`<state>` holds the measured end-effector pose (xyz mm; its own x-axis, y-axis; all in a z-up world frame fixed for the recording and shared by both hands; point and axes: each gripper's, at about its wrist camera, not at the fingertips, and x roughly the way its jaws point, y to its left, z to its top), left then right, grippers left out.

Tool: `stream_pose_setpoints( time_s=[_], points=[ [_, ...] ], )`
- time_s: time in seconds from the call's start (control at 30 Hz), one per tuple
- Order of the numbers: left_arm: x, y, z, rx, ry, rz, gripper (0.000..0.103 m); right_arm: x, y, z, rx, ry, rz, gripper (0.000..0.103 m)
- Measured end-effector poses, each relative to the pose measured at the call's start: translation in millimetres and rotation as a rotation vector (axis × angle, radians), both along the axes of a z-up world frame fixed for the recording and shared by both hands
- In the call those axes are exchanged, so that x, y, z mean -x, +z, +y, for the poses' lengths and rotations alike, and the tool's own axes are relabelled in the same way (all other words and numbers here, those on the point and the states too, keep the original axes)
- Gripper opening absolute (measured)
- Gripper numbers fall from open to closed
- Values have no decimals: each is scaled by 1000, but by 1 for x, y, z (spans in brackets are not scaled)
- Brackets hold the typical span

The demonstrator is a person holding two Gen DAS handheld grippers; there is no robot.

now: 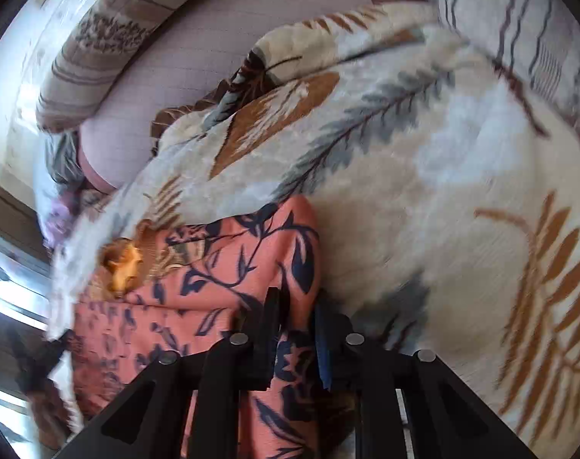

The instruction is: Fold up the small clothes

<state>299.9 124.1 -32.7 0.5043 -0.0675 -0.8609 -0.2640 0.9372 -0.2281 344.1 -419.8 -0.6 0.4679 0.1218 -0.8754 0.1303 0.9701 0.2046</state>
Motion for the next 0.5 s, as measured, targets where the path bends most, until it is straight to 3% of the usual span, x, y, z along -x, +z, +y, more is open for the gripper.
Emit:
stream_pose_setpoints(
  time_s=[0.03, 0.07, 0.13, 0.17, 0.2, 0.23, 0.27, 0.3, 0.4, 0.5],
  points=[
    [-2, 0, 2, -11, -1, -9, 2, -2, -3, -9, 9, -49, 9, 3],
    [-2, 1, 4, -5, 2, -10, 2, -2, -3, -18, -52, -80, 6, 4],
    [6, 9, 6, 1, 7, -21, 2, 6, 1, -25, -156, -85, -18, 14],
    [12, 13, 8, 10, 7, -25, 9, 13, 4, -27, -183, -90, -13, 35],
    [22, 18, 10, 23, 9, -35, 18, 24, 8, -32, -205, -101, -14, 81],
    [35, 25, 13, 43, 6, -54, 41, 35, 13, -31, -234, -122, -30, 94],
    [53, 32, 14, 58, 0, -82, 59, 50, 18, -35, -262, -137, -47, 96],
    [72, 40, 14, 56, -6, -107, 64, 66, 23, -36, -294, -122, -41, 96],
    [129, 57, 8, 34, -72, -122, 65, 116, 34, -34, -349, -43, 9, 96],
    [185, 57, 4, 69, -134, -76, 67, 174, 37, -35, -407, 10, 89, 95]
  ],
)
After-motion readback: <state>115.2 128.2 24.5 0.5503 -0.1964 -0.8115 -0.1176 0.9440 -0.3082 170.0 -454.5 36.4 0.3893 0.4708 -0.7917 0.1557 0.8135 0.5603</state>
